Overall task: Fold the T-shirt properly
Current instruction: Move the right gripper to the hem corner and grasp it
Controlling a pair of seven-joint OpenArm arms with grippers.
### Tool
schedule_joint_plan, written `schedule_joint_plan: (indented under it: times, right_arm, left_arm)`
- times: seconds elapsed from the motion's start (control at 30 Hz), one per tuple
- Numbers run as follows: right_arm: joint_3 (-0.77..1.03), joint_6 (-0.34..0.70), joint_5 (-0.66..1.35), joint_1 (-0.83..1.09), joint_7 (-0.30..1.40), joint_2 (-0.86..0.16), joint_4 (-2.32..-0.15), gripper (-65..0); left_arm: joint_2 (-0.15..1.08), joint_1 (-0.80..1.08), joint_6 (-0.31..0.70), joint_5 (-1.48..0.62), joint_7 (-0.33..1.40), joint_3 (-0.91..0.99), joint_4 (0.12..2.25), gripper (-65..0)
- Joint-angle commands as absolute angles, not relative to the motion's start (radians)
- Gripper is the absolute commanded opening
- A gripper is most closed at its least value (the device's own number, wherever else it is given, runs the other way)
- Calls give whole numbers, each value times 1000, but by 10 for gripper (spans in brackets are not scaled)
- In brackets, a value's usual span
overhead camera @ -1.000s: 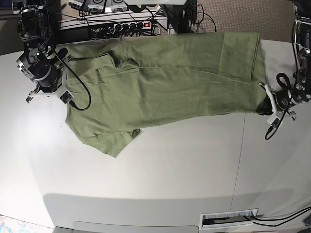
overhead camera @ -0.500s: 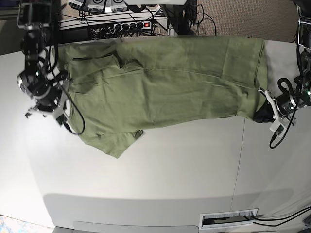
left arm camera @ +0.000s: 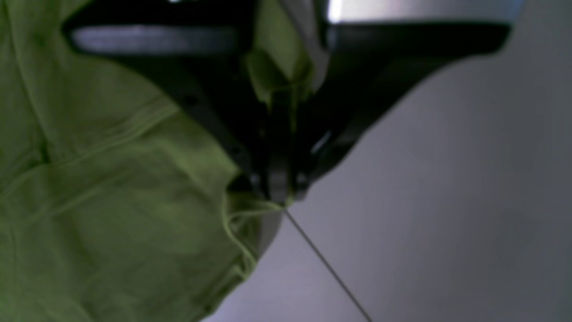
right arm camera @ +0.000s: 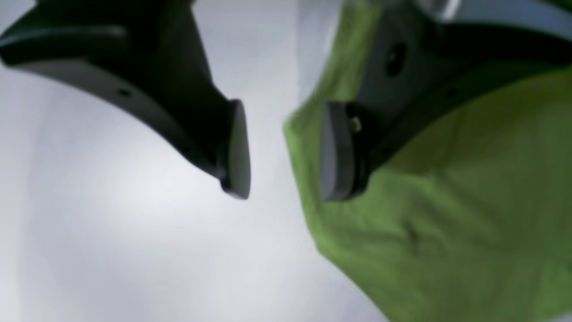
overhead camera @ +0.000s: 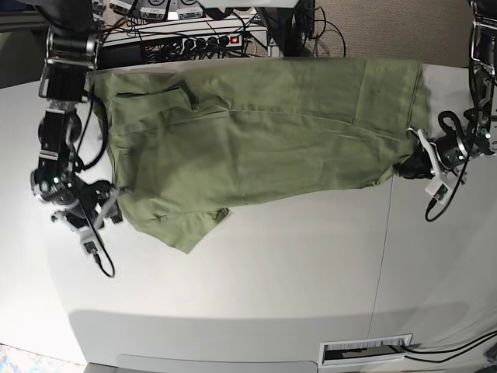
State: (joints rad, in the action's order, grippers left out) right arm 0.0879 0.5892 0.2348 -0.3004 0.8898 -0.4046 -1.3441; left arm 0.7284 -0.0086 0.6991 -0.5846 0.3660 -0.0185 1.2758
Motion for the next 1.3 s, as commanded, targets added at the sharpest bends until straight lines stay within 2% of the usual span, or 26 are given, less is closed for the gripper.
schedule_joint_plan:
  times: [0.0,0.2,0.4,0.9,1.0,1.13,1.27]
  right_arm:
    - [93,591,244,-345,847,-408,-1336,-385]
    - [91,593,233,-453,791,-360,-1133,-385]
    - [91,595,216,-518,751,-357,-955,-385]
    - [91,595,138,-462,711,-357,-933,-390]
    - [91,595,138,-442,714,-357,-933,-413]
    - [91,595,176,-426,768,-357,-933,-519]
    - [91,595,243,-424,855,-357,-933,-538]
  left_arm:
    - [751,-21,698,-599,340,-10,1292,-650]
    - [751,-19,698,-599,341,-10,1293,-650]
    - [751,-16,698,-599,341,-10,1293,-650]
    - [751,-16,698,-587,341,-10,1293,-650]
    - [751,-16,698,-586,341,-10,1293,-650]
    - [751,-17,698,-583,340,-10,1293,-650]
    - [751,-17,698,-583,340,-10,1293,-650]
